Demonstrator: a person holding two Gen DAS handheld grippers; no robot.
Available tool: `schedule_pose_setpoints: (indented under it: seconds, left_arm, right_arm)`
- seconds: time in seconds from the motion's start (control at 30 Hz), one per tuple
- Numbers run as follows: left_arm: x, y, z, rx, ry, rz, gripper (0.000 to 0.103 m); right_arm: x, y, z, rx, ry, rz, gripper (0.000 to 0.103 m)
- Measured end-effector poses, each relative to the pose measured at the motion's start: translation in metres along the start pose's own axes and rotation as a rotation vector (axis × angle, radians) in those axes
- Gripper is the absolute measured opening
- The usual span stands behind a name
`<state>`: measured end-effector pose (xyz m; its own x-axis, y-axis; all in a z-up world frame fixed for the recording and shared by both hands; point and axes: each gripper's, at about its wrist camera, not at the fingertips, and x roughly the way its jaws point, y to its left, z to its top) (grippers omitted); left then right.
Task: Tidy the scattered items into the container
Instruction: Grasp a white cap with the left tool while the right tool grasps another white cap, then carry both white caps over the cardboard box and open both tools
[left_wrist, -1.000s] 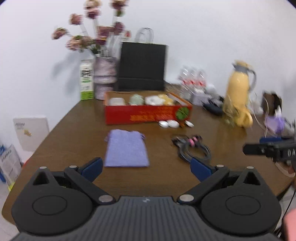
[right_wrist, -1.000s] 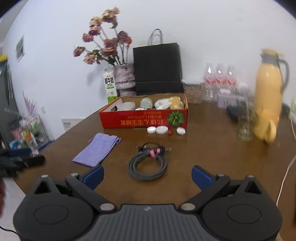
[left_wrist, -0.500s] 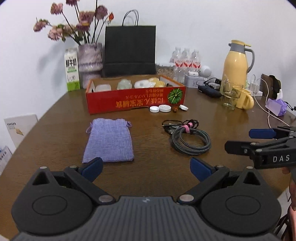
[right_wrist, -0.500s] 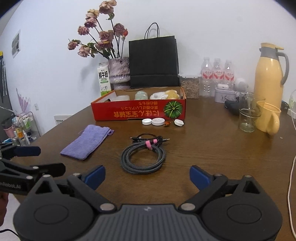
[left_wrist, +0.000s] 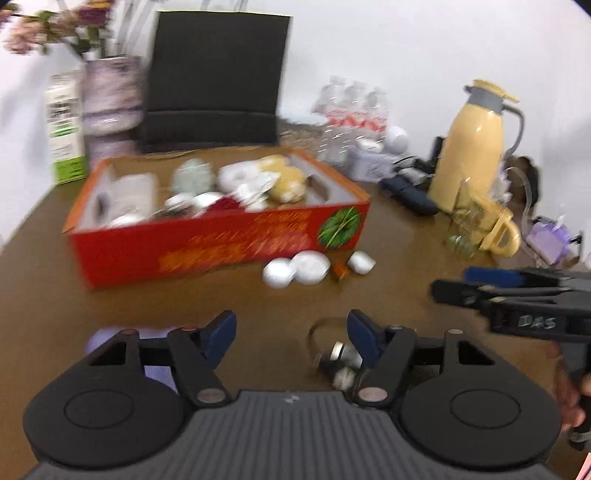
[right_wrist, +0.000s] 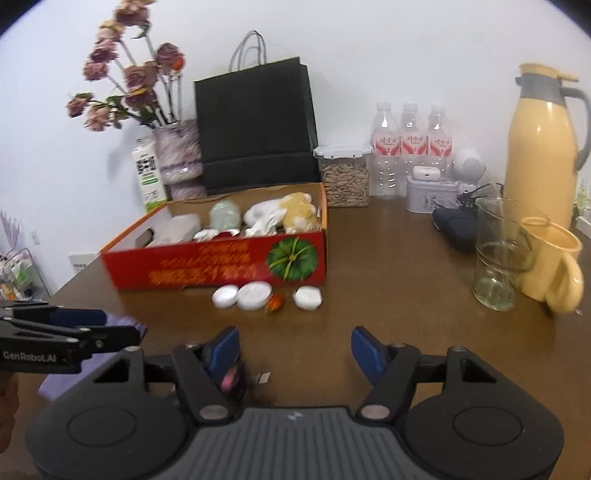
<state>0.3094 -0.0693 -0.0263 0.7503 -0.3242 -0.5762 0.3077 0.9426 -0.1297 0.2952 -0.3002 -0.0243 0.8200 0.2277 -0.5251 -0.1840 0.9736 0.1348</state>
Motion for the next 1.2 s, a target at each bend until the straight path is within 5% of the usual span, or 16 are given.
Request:
schedule_pose_setpoints:
  seconds: [0.1, 0.2, 0.43, 0.53, 0.63, 0.7, 1.07, 1.2]
  left_arm:
    - [0.038, -0.002, 0.012, 0.076, 0.015, 0.069, 0.053]
    - [0.069, 0.005, 0.019, 0.088, 0.055, 0.044, 0.046]
    - [0.101, 0.017, 0.024, 0.095, 0.068, 0.014, 0.046]
    - [0.107, 0.018, 0.022, 0.100, 0.078, 0.010, 0.044]
    - [0.108, 0.014, 0.020, 0.138, 0.059, 0.022, 0.043]
    - [0.108, 0.013, 0.019, 0.150, 0.051, 0.025, 0.030]
    - [0.099, 0.008, 0.019, 0.130, 0.061, 0.037, 0.029]
    - [0.051, 0.006, 0.026, 0.111, -0.010, 0.000, 0.029]
  right_arm:
    - [0.037, -0.009, 0.017, 0.009, 0.032, 0.017, 0.062]
    - [0.075, -0.013, 0.030, -0.004, 0.081, -0.001, 0.058]
    - [0.125, -0.014, 0.034, -0.044, 0.132, -0.001, 0.051]
    - [0.134, -0.016, 0.031, -0.046, 0.142, 0.012, 0.033]
    - [0.135, -0.015, 0.029, -0.066, 0.119, 0.001, 0.029]
    - [0.135, -0.015, 0.025, -0.076, 0.102, 0.003, 0.029]
    - [0.125, -0.006, 0.018, -0.099, 0.085, 0.006, 0.026]
    - [0.121, -0.002, 0.020, -0.115, 0.078, -0.033, 0.026]
